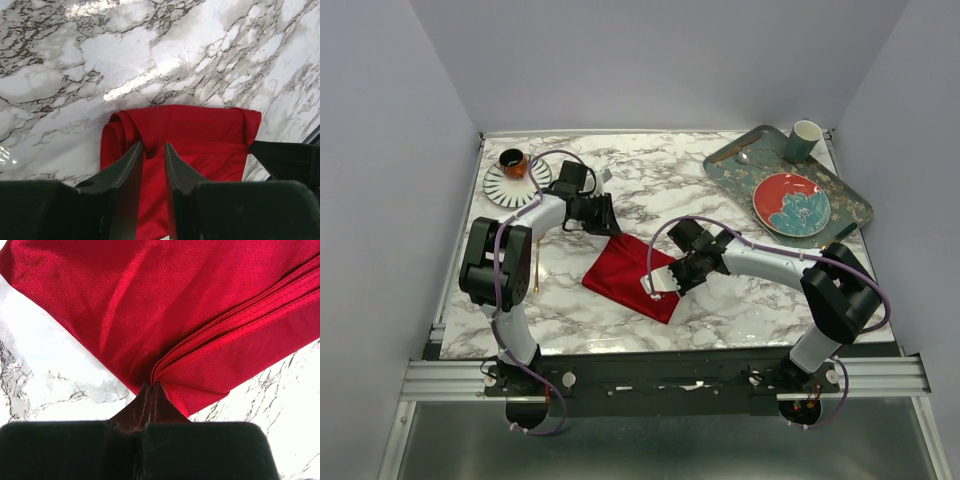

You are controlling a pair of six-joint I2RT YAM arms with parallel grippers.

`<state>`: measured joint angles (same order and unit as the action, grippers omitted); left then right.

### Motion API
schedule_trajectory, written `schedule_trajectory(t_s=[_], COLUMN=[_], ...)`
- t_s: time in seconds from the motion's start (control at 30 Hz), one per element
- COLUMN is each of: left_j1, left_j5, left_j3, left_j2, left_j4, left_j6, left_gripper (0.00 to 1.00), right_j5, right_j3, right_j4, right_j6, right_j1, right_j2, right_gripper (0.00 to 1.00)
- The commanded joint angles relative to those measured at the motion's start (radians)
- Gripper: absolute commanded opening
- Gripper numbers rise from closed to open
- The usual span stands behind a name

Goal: Fold the napkin into a case and place the utensils inside
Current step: Fold the lower triangle-folded napkin at the center of the board.

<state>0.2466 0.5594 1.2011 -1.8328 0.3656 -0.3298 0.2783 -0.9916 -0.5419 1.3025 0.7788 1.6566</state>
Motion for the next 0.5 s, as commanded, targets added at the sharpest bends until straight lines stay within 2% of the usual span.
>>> schedule_trajectory(t_s=[0.0,0.23,0.47], left_j1=[0.01,0.01,0.008], left_j5=[-0.012,-0.035,-0.047], left_j3=[-0.015,-0.015,-0.017], left_j2=[-0.008,0.018,0.036], left_j4=[0.009,0.038,0.075], left_j6=[0.005,0.021,0.041], left_gripper=[0.25,0.01,0.0], right_j5=[0.032,0.036,0.053], right_j3=[0.007,0.01,0.007], right_j4=[-0.02,-0.027,-0.039], right_j6=[-0.005,-0.003,-0.017], right_j1=[-0.004,-0.004,-0.003], right_j2=[-0.038,-0.054,-0.073], right_gripper=[0.01,0.01,0.01])
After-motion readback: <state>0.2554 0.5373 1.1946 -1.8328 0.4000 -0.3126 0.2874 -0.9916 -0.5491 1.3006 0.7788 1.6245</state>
